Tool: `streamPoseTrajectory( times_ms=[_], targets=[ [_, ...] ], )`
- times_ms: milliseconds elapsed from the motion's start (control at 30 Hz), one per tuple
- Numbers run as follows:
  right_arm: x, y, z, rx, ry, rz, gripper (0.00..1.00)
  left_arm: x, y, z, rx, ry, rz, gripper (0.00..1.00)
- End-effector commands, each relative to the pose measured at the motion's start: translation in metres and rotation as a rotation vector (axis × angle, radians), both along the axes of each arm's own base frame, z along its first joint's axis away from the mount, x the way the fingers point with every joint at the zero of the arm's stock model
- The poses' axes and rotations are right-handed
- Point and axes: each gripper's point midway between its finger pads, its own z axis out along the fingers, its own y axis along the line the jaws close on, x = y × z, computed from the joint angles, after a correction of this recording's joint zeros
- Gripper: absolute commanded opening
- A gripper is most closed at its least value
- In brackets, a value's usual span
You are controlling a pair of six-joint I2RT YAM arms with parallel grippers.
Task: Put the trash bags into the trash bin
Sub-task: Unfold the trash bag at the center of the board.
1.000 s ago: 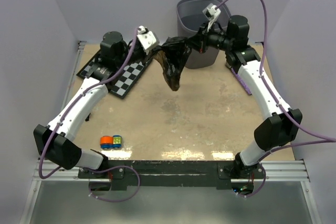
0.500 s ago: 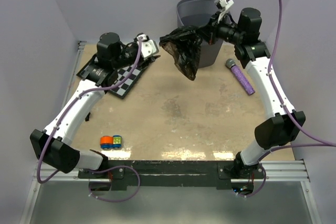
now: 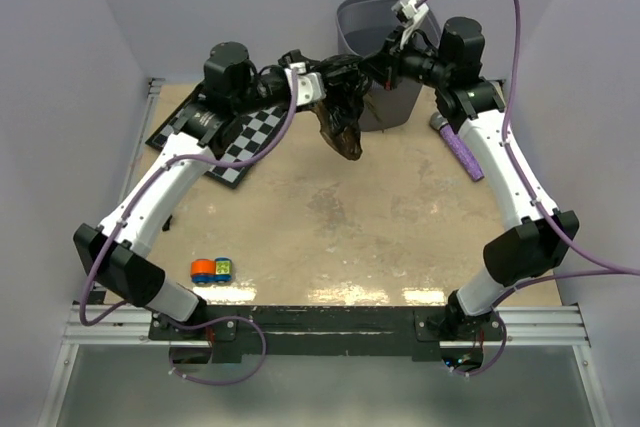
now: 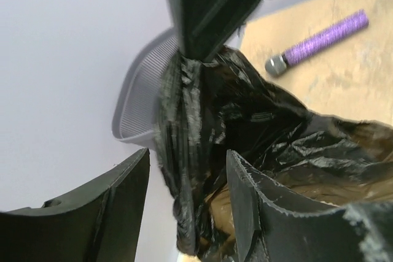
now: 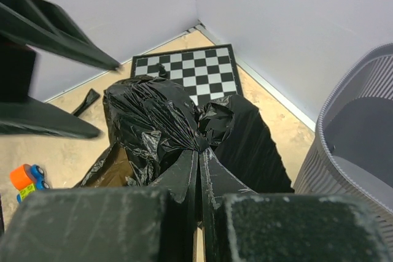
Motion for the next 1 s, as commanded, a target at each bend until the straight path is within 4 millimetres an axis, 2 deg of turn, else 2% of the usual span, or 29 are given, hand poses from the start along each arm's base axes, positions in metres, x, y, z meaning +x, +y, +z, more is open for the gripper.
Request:
streamPoseTrajectory(
  times_ms=[0,67,200,333,433,567,600,667,733,800,967],
  targets=[
    [-0.020,0.007,0.040,0.032,-0.107,0.048,0.00,0.010,-0.007,-0.021,0.135,-0.107,-0.017,0.57],
    [-0.021,0.010,0.039,0.028,-0.107,0.056,0.00,0.016,-0.008,-0.026,0.162,-0.127,-0.002,0.55],
    [-0.025,0.013,0.033,0.020,-0.097,0.081,0.00,0.029,-0.008,-0.022,0.171,-0.175,0.062,0.48],
    [-0.025,0.017,0.021,0.012,-0.064,0.098,0.00,0.039,-0.008,-0.016,0.142,-0.197,0.109,0.38],
    [-0.022,0.019,0.013,-0.011,-0.071,0.112,0.00,0.039,-0.011,-0.019,0.141,-0.188,0.095,0.29],
    [-0.017,0.020,0.006,-0.015,-0.050,0.100,0.00,0.040,-0.013,-0.026,0.121,-0.099,0.094,0.00],
    [-0.015,0.018,0.005,-0.011,-0.041,0.080,0.12,0.039,-0.013,-0.027,0.106,-0.067,0.102,0.00],
    [-0.011,0.016,0.005,0.024,0.004,0.041,0.45,0.041,-0.011,-0.026,0.072,-0.022,0.129,0.00],
    [-0.015,0.017,0.006,0.056,0.028,0.052,0.63,0.042,-0.008,-0.027,0.047,0.018,0.157,0.00],
    [-0.020,0.021,0.004,0.088,0.068,0.077,0.72,0.044,-0.004,-0.027,0.023,0.046,0.192,0.00],
    [-0.020,0.024,-0.007,0.107,0.121,0.081,0.77,0.051,0.006,-0.024,-0.055,0.113,0.287,0.00]
  ],
)
